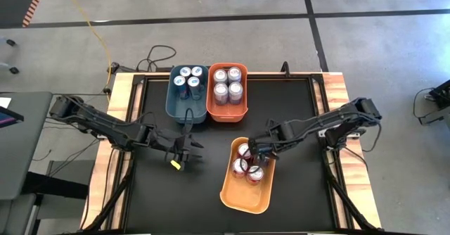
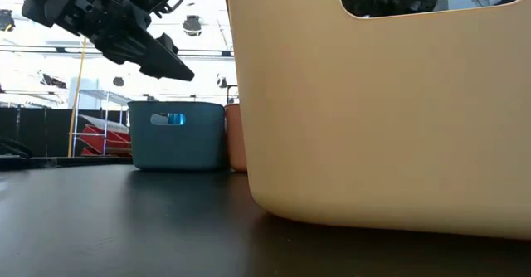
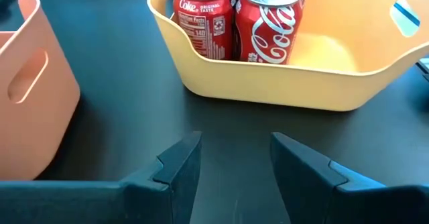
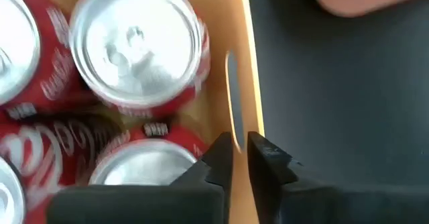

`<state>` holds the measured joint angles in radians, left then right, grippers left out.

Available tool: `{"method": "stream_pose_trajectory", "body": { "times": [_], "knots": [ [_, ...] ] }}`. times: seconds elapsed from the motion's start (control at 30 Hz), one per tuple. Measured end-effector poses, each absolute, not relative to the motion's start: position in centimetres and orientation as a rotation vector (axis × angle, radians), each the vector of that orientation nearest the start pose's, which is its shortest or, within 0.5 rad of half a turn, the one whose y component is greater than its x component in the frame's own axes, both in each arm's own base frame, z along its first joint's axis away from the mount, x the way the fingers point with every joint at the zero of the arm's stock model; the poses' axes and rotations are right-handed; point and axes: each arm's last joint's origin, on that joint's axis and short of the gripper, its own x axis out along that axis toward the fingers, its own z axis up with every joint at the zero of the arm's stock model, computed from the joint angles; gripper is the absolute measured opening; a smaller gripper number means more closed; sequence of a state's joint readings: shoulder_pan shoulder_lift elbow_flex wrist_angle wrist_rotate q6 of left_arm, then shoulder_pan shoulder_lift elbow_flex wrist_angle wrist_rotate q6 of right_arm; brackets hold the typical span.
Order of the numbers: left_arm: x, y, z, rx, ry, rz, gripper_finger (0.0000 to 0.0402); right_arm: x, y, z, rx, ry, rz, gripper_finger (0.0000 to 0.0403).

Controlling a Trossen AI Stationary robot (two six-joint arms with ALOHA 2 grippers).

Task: Sort soda cans
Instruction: Move the yellow bin to the top right of the table

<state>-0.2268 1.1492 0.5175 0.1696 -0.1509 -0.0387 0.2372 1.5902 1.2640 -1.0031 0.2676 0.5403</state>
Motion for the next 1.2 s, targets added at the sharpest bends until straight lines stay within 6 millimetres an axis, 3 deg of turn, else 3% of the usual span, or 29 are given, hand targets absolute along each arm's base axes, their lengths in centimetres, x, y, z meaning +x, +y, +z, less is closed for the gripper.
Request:
{"method": "stream_pose_trajectory", "body": {
  "times": [0.17, 0.5, 0.83, 1.2],
  "knots": [
    [22.6, -4.8, 20.5, 0.044, 0.456, -0.065, 0.0173, 29.1, 6.1, 25.2, 0.117, 1.253, -0.358, 0.0007],
    [22.6, -4.8, 20.5, 0.042, 0.456, -0.066, 0.0173, 27.6, 5.3, 25.0, 0.067, 1.412, -0.413, 0.0002],
    [22.6, -4.8, 20.5, 0.043, 0.462, -0.066, 0.0173, 27.2, 2.8, 25.1, 0.047, 1.483, -0.486, 0.0001],
    [22.5, -4.8, 20.2, 0.045, 0.489, -0.065, 0.0173, 26.6, -1.9, 25.1, -0.019, 1.579, -0.574, 0.0000]
  ]
}}
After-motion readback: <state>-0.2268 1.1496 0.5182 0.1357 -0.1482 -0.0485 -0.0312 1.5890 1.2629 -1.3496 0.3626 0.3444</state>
